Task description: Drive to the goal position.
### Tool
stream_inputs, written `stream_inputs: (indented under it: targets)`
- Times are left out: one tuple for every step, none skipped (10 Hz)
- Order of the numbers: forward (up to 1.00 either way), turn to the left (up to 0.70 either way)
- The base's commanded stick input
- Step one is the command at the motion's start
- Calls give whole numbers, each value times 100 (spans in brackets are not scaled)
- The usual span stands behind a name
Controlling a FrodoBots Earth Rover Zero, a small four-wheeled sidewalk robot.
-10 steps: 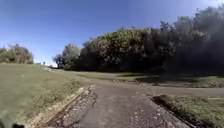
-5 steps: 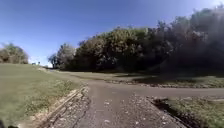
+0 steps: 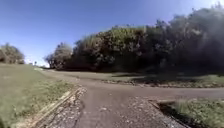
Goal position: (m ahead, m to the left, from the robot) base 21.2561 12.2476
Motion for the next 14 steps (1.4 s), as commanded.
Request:
stream_inputs:
  targets:
    - [50, 0]
    - [50, 0]
    - [50, 0]
    - [50, 0]
    - [50, 0]
    - [50, 0]
    - [50, 0]
    - [50, 0]
    - [50, 0]
    - [50, 0]
    - [50, 0]
    - [50, 0]
    - [50, 0]
    - [50, 0]
